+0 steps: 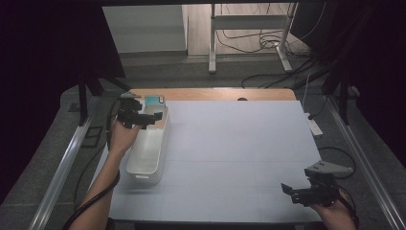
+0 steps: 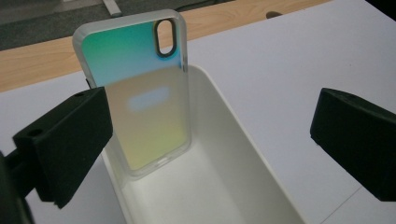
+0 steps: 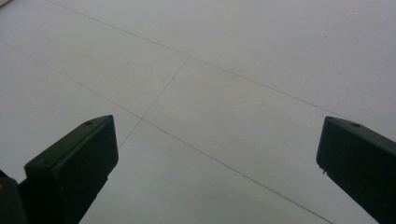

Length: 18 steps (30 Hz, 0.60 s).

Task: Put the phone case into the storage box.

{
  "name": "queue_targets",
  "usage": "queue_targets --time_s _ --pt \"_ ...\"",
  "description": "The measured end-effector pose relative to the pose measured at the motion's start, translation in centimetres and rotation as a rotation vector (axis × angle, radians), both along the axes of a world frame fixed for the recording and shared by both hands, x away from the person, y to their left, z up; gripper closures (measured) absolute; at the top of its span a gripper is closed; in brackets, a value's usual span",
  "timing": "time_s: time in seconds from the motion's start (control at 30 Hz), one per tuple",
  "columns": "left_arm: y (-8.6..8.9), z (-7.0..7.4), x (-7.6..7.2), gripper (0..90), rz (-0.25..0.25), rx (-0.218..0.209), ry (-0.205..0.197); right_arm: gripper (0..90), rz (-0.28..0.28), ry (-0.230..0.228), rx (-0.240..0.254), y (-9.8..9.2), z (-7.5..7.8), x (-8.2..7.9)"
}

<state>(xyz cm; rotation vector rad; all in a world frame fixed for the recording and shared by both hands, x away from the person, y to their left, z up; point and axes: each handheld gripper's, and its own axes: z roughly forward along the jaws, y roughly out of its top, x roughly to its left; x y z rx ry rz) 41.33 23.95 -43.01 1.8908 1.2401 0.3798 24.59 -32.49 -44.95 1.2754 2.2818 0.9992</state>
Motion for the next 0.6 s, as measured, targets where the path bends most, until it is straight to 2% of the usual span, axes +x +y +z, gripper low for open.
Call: queue_targets --time_s 0.13,0.6 --pt "-0.3 0.2 -0.7 0.0 -0.012 0.035 -0.016 0.0 -0.011 0.0 0.003 -0.1 0.0 0.0" --pt "-0.2 -0.2 -2.4 0.3 -0.024 0.011 -0.042 0.0 0.001 -0.007 -0.006 0.1 0.0 -0.1"
